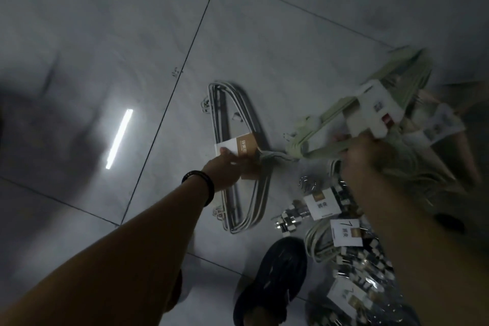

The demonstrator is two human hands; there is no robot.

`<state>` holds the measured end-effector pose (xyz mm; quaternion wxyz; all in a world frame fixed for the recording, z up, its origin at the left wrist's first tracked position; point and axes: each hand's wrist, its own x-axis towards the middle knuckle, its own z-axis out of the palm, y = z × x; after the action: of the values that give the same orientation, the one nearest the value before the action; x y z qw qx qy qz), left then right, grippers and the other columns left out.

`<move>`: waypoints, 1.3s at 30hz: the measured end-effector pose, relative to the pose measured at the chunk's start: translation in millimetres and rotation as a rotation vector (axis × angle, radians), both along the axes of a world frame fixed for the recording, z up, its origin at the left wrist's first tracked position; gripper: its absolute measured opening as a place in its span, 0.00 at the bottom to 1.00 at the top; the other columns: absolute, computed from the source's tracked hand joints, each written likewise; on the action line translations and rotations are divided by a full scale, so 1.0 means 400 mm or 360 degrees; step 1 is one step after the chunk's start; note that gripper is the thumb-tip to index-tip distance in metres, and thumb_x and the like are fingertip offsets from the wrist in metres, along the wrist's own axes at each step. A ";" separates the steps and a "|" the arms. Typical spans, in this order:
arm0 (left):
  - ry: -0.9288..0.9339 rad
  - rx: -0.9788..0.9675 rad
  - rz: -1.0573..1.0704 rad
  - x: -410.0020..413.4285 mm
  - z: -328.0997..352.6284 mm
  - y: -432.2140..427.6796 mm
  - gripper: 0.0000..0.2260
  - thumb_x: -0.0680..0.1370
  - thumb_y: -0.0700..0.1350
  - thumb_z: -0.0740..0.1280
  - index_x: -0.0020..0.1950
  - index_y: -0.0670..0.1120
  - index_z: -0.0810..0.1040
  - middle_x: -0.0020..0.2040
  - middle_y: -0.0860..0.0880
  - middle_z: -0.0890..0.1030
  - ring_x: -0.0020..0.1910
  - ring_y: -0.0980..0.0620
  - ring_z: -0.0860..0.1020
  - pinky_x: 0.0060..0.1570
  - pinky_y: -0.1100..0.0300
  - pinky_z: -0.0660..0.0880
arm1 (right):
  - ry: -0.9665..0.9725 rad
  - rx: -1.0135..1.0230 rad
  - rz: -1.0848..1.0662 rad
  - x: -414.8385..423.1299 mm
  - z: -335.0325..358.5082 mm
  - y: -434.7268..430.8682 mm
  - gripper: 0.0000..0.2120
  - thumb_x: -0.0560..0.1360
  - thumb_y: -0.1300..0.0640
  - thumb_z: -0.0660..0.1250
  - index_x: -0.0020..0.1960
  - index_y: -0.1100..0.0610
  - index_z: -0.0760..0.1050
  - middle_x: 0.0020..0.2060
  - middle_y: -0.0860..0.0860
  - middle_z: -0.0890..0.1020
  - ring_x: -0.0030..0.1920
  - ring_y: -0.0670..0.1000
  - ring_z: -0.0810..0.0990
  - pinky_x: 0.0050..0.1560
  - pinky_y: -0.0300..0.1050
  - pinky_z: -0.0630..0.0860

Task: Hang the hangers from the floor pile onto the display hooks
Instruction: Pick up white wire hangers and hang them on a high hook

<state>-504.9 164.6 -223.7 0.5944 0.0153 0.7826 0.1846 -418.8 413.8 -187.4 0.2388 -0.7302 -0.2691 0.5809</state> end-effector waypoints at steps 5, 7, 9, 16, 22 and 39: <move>-0.0169 0.0313 0.0590 -0.044 0.114 0.039 0.17 0.84 0.61 0.61 0.49 0.51 0.81 0.52 0.46 0.88 0.46 0.51 0.85 0.51 0.60 0.81 | -0.0303 -0.0135 0.0332 0.072 0.023 -0.217 0.14 0.83 0.56 0.60 0.64 0.65 0.73 0.51 0.59 0.84 0.48 0.56 0.86 0.42 0.43 0.84; -0.0548 0.0458 0.0659 -0.059 0.157 0.057 0.23 0.84 0.61 0.60 0.57 0.42 0.81 0.48 0.46 0.86 0.41 0.53 0.84 0.39 0.63 0.79 | -0.0359 -0.0264 0.0435 0.083 0.002 -0.287 0.21 0.78 0.50 0.63 0.66 0.61 0.73 0.53 0.61 0.85 0.51 0.59 0.86 0.51 0.56 0.85; -0.0899 0.0563 0.0627 -0.073 0.176 0.056 0.28 0.81 0.63 0.63 0.66 0.39 0.78 0.57 0.39 0.81 0.50 0.40 0.81 0.45 0.55 0.77 | -0.0375 -0.0201 0.0579 0.077 0.014 -0.333 0.25 0.75 0.51 0.62 0.68 0.63 0.72 0.56 0.62 0.83 0.56 0.63 0.84 0.57 0.59 0.82; -0.0508 0.0138 -0.0312 -0.110 0.160 0.059 0.30 0.73 0.70 0.70 0.66 0.52 0.80 0.57 0.51 0.86 0.56 0.47 0.83 0.55 0.49 0.82 | -0.0589 -0.0022 0.1098 0.102 0.018 -0.351 0.22 0.84 0.59 0.61 0.74 0.70 0.66 0.70 0.66 0.75 0.70 0.63 0.75 0.62 0.42 0.73; 0.0688 0.0022 -0.0702 -0.002 0.063 0.103 0.13 0.83 0.57 0.61 0.58 0.52 0.80 0.51 0.45 0.84 0.50 0.42 0.83 0.53 0.48 0.82 | -0.0123 -0.0295 0.1332 0.164 -0.060 -0.286 0.31 0.74 0.41 0.70 0.72 0.55 0.71 0.64 0.55 0.81 0.62 0.58 0.82 0.57 0.63 0.83; 0.0840 0.0332 -0.0014 0.064 0.121 0.205 0.18 0.80 0.60 0.60 0.54 0.49 0.83 0.46 0.45 0.86 0.47 0.39 0.84 0.47 0.45 0.82 | -0.0191 0.0298 0.1479 0.091 0.089 -0.110 0.21 0.86 0.45 0.55 0.72 0.56 0.71 0.58 0.49 0.80 0.54 0.49 0.79 0.46 0.33 0.74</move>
<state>-479.4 246.8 -175.4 0.3661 0.1272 0.8870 0.2511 -382.5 369.9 -151.8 0.0026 -0.5402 -0.6316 0.5562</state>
